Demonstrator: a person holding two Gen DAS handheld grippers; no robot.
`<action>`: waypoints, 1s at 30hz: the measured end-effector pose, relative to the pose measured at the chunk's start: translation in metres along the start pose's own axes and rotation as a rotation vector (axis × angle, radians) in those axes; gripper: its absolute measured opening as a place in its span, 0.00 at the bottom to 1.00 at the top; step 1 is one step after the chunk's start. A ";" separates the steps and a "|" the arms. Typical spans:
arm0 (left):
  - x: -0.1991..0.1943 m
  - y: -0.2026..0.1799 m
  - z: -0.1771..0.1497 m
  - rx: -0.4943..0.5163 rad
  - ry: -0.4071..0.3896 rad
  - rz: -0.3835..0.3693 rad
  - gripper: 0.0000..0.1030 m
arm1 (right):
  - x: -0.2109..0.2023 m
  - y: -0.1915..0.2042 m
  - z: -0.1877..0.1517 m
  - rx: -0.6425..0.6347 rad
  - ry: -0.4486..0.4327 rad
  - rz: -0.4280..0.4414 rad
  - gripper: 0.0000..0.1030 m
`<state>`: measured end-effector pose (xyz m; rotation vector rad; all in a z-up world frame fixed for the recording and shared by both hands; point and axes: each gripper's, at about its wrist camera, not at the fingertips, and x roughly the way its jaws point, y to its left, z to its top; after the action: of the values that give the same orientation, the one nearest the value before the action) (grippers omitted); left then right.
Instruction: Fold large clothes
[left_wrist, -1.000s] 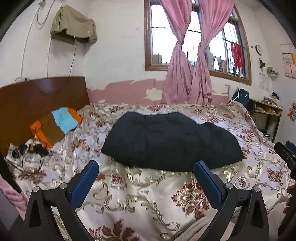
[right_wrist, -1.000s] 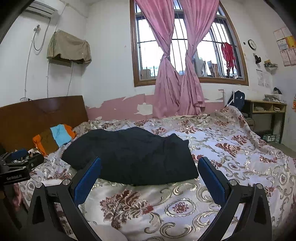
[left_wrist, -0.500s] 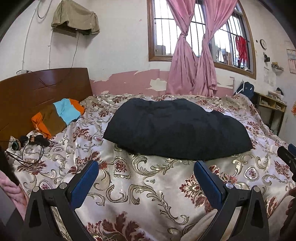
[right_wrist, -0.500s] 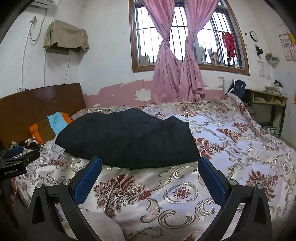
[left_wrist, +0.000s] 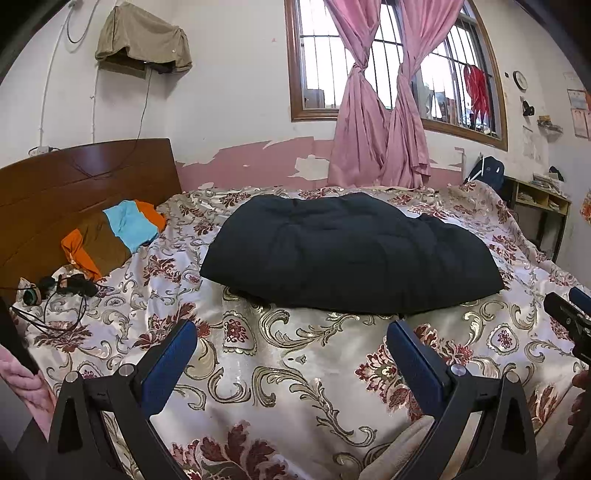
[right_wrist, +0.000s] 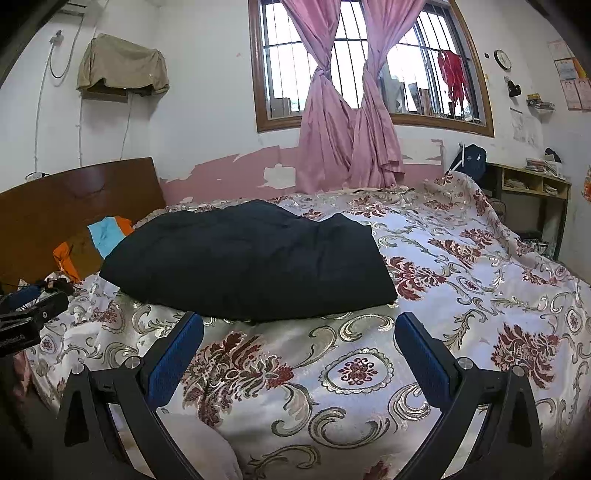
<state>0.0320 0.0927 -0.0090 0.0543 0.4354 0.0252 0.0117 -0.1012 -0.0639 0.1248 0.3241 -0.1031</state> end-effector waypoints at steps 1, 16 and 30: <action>0.000 -0.001 0.000 0.002 -0.001 0.000 1.00 | 0.000 0.000 0.000 0.001 -0.001 0.000 0.99; -0.002 -0.003 0.000 0.002 -0.002 -0.007 1.00 | -0.001 0.002 0.000 -0.005 0.002 0.011 0.99; -0.003 -0.007 -0.001 0.010 -0.005 -0.019 1.00 | 0.000 0.007 -0.001 -0.015 0.007 0.023 0.99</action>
<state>0.0290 0.0854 -0.0091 0.0596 0.4306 0.0048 0.0123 -0.0947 -0.0636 0.1145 0.3303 -0.0771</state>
